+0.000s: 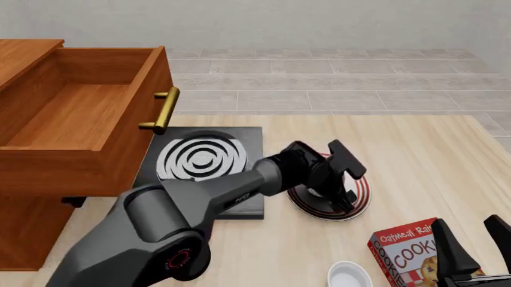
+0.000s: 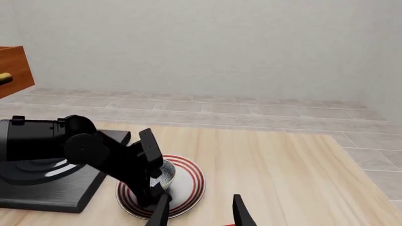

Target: Pick the akita bowl in the top layer of the wooden cabinet and place it on the plate.

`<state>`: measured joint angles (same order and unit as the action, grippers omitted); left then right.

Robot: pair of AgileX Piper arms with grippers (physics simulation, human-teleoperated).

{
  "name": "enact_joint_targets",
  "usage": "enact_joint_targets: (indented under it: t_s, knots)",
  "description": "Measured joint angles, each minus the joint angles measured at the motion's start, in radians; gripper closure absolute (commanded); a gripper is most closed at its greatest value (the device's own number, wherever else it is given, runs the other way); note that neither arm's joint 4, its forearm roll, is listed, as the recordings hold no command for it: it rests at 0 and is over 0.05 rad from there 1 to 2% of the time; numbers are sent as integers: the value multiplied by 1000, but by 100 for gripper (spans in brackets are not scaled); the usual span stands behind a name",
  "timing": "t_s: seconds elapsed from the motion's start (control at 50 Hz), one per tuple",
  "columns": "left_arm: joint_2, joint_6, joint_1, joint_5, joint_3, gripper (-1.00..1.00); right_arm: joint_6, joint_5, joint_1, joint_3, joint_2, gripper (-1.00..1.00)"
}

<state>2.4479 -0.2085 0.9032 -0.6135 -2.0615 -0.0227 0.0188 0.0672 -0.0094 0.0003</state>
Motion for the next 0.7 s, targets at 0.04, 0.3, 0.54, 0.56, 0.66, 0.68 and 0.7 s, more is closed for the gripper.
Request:
enact_joint_targets:
  t_s: [0.04, 0.3, 0.54, 0.56, 0.66, 0.68, 0.7]
  knots:
    - [-3, 0, 0, -4, -3, -100, -1, 0, 0, 0, 0, -100]
    - [-42, -11, -11, -31, -16, -100, -6, -1, 1, 1, 0, -100]
    - [-73, -28, -27, -51, -27, -100, -10, -2, 2, 1, 0, -100]
    - [-76, -29, -28, -53, -28, -100, -11, -2, 3, 1, 0, -100]
    - [-89, -32, -32, -61, -31, -100, -12, -2, 3, 1, 0, -100]
    - [-92, -32, -32, -62, -32, -100, -13, -2, 3, 1, 0, -100]
    - [-95, -32, -32, -64, -32, -100, -13, -2, 4, 1, 0, -100]
